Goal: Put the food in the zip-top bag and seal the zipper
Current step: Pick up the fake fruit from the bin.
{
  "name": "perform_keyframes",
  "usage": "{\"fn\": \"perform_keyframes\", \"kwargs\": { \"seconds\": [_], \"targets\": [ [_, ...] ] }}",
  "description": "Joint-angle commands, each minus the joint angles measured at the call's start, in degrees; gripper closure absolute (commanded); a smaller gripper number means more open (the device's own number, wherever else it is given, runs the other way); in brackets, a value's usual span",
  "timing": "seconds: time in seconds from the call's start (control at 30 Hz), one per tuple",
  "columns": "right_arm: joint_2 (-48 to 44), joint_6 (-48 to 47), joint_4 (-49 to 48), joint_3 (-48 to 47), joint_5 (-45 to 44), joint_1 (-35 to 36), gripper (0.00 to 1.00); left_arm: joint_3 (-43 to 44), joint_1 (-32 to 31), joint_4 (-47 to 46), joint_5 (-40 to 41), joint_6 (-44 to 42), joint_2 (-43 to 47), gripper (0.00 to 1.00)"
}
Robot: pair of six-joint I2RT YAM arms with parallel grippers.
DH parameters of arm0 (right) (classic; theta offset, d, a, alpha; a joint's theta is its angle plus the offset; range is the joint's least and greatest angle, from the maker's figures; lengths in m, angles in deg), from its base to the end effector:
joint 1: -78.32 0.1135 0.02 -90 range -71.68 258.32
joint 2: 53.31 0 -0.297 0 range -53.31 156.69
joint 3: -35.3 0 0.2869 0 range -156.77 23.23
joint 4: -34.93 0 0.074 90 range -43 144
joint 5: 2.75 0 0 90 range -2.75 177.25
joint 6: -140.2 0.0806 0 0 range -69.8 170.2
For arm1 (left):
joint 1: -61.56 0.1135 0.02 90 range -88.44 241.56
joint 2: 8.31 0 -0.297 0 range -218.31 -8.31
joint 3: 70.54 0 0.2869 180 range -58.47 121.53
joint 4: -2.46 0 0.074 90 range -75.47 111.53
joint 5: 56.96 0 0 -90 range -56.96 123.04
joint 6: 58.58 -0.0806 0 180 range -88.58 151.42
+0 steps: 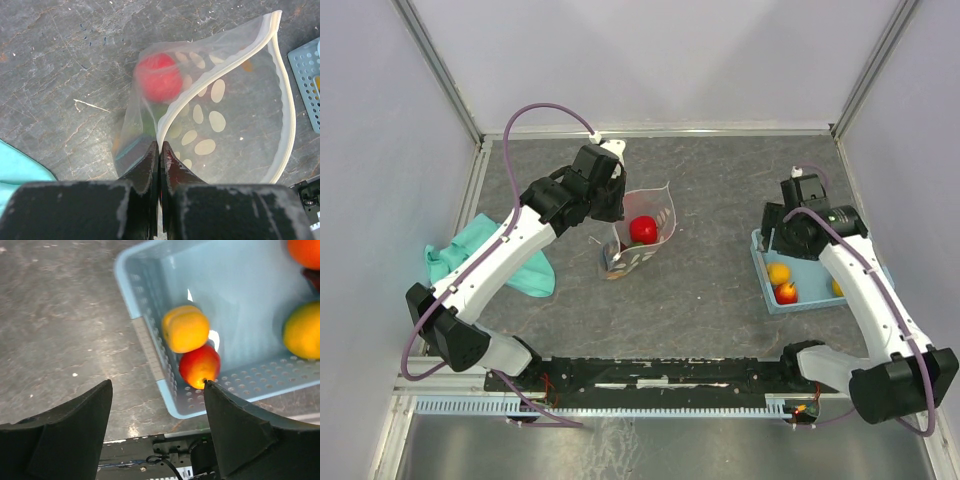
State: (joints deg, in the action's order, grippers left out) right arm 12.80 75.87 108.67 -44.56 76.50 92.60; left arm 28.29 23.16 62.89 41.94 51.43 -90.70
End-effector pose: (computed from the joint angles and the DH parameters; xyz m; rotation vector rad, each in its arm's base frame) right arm 0.2508 0.0483 0.3206 0.3217 2.5681 0.0081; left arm 0.2949 -0.2178 0.3824 0.2987 2.3312 -0.3271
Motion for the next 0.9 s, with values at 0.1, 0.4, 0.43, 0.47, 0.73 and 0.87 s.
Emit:
{"fn": "perform_keyframes", "kwargs": {
  "seconds": [0.1,0.4,0.43,0.47,0.73,0.87],
  "targets": [
    [0.78,2.19,-6.07,7.36,4.52,-9.83,0.15,2.46,-0.15,-0.64,0.41,-3.22,1.51,0.97],
    [5.92,1.29,-13.15,13.62,11.62,-19.18,0.11,2.64,-0.19,-0.41,0.78,-3.05,1.46,0.97],
    [6.47,1.4,-14.03,14.39,12.48,-19.74,0.11,2.64,-0.18,-0.4,0.8,-3.05,1.32,0.97],
    [7.07,1.4,-14.87,15.07,13.17,-20.17,0.1,2.77,-0.19,-0.37,0.74,-3.05,1.23,0.97],
    [11.47,0.53,-20.69,20.98,16.85,-23.0,0.09,2.68,-0.19,0.07,1.37,-3.18,1.23,0.97],
    [13.2,0.29,-22.32,22.41,17.56,-23.15,0.07,2.66,-0.19,0.06,1.46,-3.22,1.12,0.97]
  ]
}}
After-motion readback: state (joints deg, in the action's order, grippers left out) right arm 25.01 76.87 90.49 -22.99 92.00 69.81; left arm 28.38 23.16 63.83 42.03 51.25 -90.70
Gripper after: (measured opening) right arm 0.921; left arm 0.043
